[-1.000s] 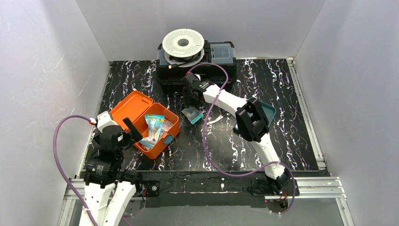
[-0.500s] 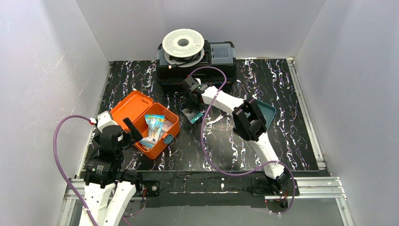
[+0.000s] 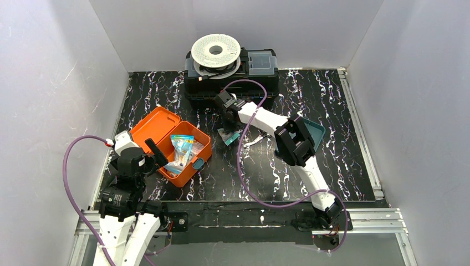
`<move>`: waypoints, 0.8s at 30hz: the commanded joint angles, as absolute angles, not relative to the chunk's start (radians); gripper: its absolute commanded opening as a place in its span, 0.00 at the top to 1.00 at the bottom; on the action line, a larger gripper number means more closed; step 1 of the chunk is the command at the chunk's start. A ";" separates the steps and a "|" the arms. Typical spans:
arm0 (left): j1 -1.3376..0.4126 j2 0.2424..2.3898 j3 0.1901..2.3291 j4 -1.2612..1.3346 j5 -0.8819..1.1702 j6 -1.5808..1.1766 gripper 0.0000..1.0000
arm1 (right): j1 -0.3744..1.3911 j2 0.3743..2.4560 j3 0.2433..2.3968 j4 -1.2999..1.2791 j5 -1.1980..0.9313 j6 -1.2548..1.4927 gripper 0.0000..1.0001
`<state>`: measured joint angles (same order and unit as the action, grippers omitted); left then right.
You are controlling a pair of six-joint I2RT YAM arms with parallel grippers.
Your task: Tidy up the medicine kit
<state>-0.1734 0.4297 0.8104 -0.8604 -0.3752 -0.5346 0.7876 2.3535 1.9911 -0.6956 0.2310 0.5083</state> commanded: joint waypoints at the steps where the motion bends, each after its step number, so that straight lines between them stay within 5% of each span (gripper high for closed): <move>1: -0.172 0.438 0.806 -0.853 -0.374 -0.524 0.00 | 0.787 2.335 1.887 -0.778 0.224 0.486 0.77; 6: -0.174 0.436 0.805 -0.851 -0.373 -0.522 0.00 | 0.788 2.276 1.819 -0.786 0.228 0.499 0.99; 24: -0.172 0.430 0.804 -0.850 -0.366 -0.515 0.00 | 0.859 1.866 1.653 -0.688 0.251 0.490 0.99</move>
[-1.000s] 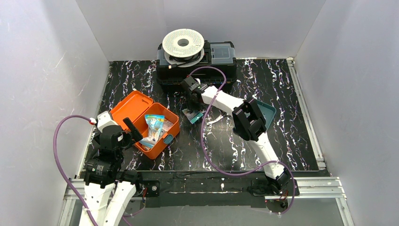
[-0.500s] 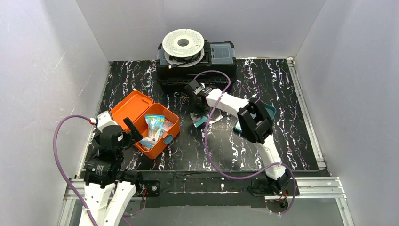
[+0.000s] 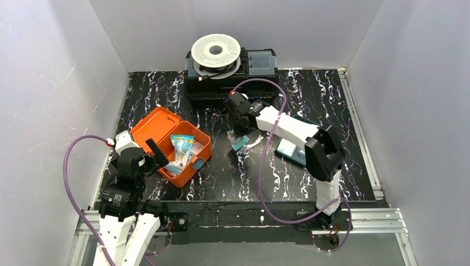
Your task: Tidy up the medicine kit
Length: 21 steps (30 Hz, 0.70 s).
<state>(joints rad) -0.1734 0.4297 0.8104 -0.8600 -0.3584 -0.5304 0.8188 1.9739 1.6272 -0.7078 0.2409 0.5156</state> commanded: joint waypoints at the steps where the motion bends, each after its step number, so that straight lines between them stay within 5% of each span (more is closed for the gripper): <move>1: -0.173 0.429 0.804 -0.850 -0.367 -0.515 0.00 | 0.870 1.850 1.658 -0.682 0.246 0.483 0.99; 9: -0.173 0.419 0.805 -0.854 -0.383 -0.521 0.00 | 0.972 1.823 1.786 -0.609 0.131 0.433 0.99; 21: -0.172 0.382 0.814 -0.881 -0.449 -0.551 0.01 | 1.081 2.065 2.130 -0.609 0.010 0.412 0.99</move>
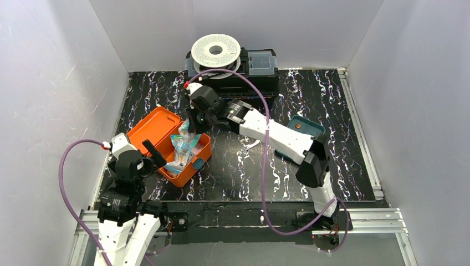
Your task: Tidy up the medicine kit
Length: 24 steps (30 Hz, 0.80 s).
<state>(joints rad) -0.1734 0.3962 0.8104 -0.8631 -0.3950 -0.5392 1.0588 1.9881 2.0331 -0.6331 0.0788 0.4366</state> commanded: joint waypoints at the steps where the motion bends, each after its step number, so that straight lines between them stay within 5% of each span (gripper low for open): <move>1: -0.172 0.379 0.815 -0.884 -0.453 -0.554 0.01 | 1.084 2.087 2.156 -0.608 -0.022 0.417 0.99; 16: -0.168 0.351 0.827 -0.923 -0.538 -0.601 0.01 | 1.099 2.266 2.236 -0.508 -0.279 0.507 0.94; 24: -0.167 0.350 0.827 -0.919 -0.533 -0.597 0.01 | 1.103 2.325 2.279 -0.521 -0.361 0.539 0.82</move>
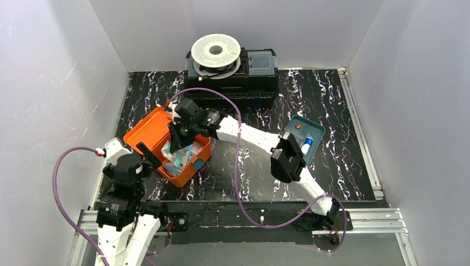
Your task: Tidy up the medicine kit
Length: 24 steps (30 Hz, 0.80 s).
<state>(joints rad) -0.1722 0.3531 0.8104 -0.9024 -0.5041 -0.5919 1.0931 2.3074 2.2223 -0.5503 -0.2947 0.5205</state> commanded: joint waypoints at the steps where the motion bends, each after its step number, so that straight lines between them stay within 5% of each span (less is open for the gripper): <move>1: -0.167 0.350 0.827 -0.920 -0.531 -0.597 0.01 | 1.104 2.323 2.275 -0.523 -0.358 0.539 0.78; 6: -0.166 0.348 0.825 -0.915 -0.525 -0.593 0.01 | 1.104 2.301 2.249 -0.509 -0.340 0.542 0.56; 24: -0.165 0.351 0.819 -0.901 -0.491 -0.573 0.01 | 1.103 1.989 2.030 -0.512 -0.040 0.427 0.43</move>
<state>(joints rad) -0.1715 0.3531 0.8104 -0.9020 -0.4969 -0.5865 1.1004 2.1345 2.0918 -0.5426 -0.1703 0.4843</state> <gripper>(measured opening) 0.993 0.552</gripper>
